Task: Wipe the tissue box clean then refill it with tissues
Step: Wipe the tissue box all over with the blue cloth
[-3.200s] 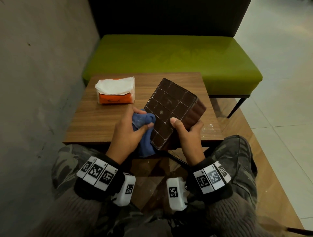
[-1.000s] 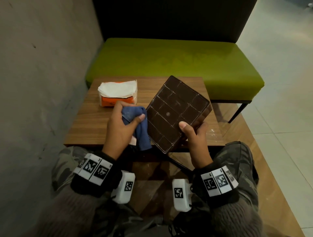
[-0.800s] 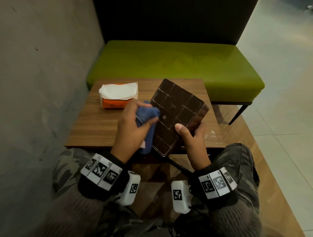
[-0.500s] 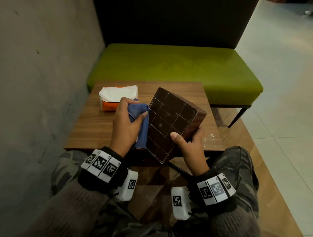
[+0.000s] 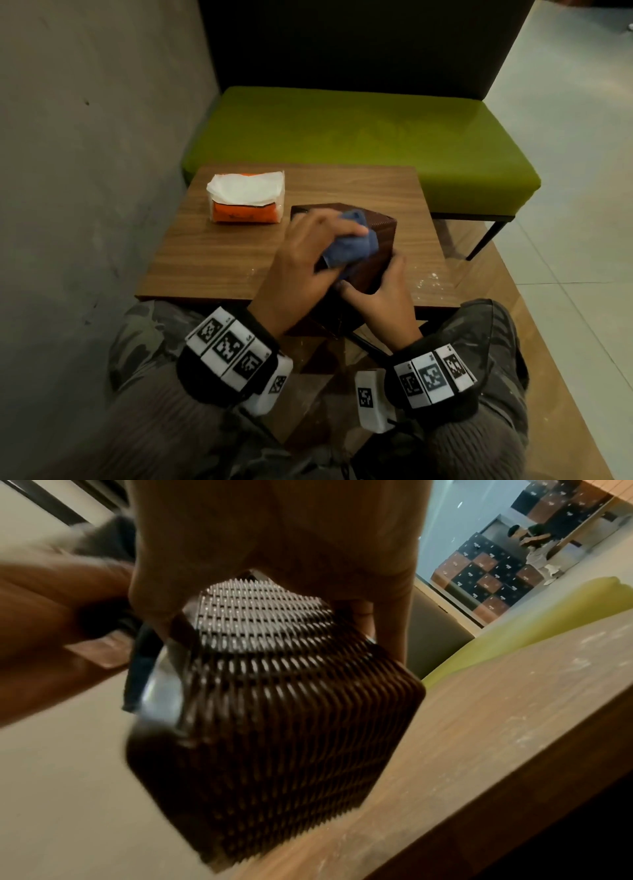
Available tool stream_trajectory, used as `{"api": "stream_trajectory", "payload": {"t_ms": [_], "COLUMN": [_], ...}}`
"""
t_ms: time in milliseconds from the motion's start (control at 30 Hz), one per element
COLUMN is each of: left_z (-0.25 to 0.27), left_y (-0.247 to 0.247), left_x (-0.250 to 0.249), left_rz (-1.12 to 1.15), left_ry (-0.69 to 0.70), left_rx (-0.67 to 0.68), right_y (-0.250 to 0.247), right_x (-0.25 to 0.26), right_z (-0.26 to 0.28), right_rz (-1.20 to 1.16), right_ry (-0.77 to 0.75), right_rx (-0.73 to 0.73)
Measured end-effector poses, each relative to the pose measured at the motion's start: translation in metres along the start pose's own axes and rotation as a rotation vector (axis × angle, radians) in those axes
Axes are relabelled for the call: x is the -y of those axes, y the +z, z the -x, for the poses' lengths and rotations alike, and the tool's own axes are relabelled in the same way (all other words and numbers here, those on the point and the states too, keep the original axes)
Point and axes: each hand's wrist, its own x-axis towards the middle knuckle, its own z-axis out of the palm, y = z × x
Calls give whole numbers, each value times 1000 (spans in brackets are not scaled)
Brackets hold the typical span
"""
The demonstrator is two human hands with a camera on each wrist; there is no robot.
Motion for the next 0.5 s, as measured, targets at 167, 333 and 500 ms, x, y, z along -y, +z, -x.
{"api": "stream_trajectory", "payload": {"t_ms": [167,333,500], "left_z": [-16,-13,16], "left_y": [2,-2,9], "left_x": [21,43,50], "left_rz": [50,120,237], "left_ry": [-220,-425,-647], "left_rx": [-377,-427,-332], "right_y": [6,2,2], "right_x": [0,4,10], "right_z": [6,11,5], "right_rz": [-3,-55,-217], "right_ry": [-14,-67,-63], "right_rx": [-29,-80,-211]}}
